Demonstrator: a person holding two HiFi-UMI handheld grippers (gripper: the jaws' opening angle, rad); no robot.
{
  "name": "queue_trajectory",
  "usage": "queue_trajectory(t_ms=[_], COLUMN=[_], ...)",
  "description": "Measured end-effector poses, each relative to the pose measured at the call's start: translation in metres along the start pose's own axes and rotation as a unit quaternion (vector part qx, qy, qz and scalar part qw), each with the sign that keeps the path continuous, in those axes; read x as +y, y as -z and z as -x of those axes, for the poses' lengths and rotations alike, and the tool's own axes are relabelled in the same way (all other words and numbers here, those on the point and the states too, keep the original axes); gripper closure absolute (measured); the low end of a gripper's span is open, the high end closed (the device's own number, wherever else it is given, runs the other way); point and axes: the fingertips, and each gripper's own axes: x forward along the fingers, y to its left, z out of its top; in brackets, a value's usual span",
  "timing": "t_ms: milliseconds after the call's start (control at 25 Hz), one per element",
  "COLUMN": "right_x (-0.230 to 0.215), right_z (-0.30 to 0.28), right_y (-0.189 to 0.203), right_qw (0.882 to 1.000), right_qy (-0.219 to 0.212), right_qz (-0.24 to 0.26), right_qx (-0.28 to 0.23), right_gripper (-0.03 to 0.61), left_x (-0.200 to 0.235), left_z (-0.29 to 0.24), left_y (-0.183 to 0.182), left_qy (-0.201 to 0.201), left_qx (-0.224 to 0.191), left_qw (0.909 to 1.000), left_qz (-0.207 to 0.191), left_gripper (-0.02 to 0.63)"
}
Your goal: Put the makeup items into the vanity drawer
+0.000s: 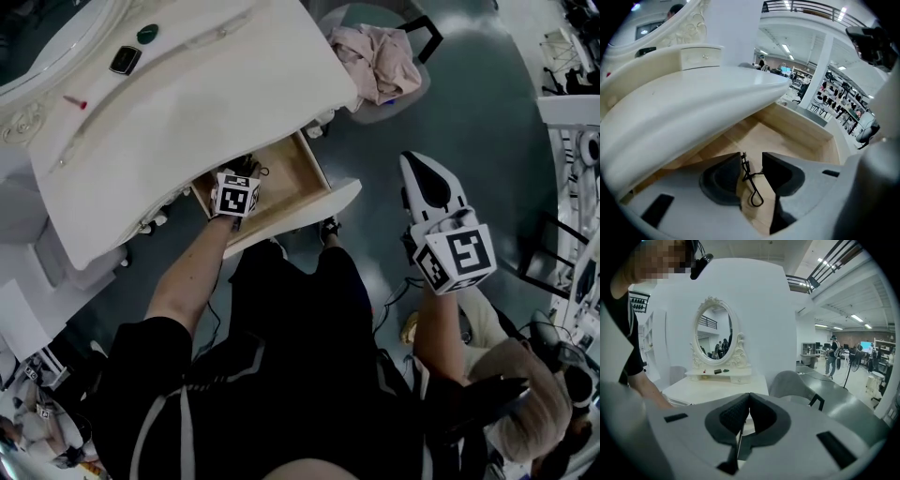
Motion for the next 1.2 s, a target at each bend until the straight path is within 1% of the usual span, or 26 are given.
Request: queue_trajectory(t_ms=[200, 280, 360, 480, 600, 680, 760, 880, 1000, 1080, 1120, 1200], right_x=[0.006, 0.008, 0.01, 0.013, 0.019, 0.022, 0.026, 0.033, 0.038, 0.043, 0.046, 0.051], right_z=[-0.003, -0.004, -0.005, -0.005, -0.007, -0.009, -0.009, -0.01, -0.011, -0.012, -0.013, -0.012], right_y=[-0.019, -0.026, -0.033, -0.042, -0.053, -0.062, -0.069, -0.081, -0.093, -0.103, -0.109, -0.12], right_qw=[1.0, 0.999, 0.998, 0.997, 0.995, 0.993, 0.99, 0.986, 0.982, 0.979, 0.977, 0.974], right_qy=[-0.023, -0.034, -0.045, -0.063, -0.084, -0.099, -0.115, -0.139, -0.156, -0.168, -0.174, -0.185], right_qz=[0.011, 0.015, 0.017, 0.02, 0.021, 0.023, 0.027, 0.032, 0.029, 0.034, 0.038, 0.046], right_qx=[-0.016, -0.023, -0.031, -0.043, -0.054, -0.065, -0.074, -0.087, -0.1, -0.109, -0.114, -0.123], right_gripper=[0.574, 0.574, 0.574, 0.574, 0.574, 0.574, 0.574, 0.574, 0.574, 0.574, 0.574, 0.574], left_x=[-0.015, -0.022, -0.028, -0.037, -0.044, -0.045, -0.049, -0.053, -0.052, -0.051, -0.051, -0.052], left_z=[0.019, 0.03, 0.042, 0.061, 0.086, 0.105, 0.123, 0.155, 0.189, 0.216, 0.231, 0.26], left_y=[-0.004, -0.007, -0.011, -0.023, -0.038, -0.049, -0.059, -0.077, -0.093, -0.106, -0.114, -0.13], left_qy=[0.022, 0.028, 0.025, 0.028, 0.045, 0.039, 0.033, 0.037, 0.024, 0.011, 0.004, -0.008], left_qx=[0.006, 0.004, -0.002, -0.022, -0.054, -0.076, -0.096, -0.142, -0.18, -0.217, -0.239, -0.277], left_qw=[0.9997, 0.9995, 0.9993, 0.9988, 0.9975, 0.9964, 0.9948, 0.9892, 0.9832, 0.9757, 0.9705, 0.9603], left_qz=[-0.003, -0.015, -0.029, -0.034, -0.008, -0.002, -0.006, 0.001, 0.014, 0.028, 0.033, 0.033], left_gripper=[0.483, 0.483, 0.483, 0.485, 0.485, 0.485, 0.485, 0.486, 0.491, 0.495, 0.512, 0.525])
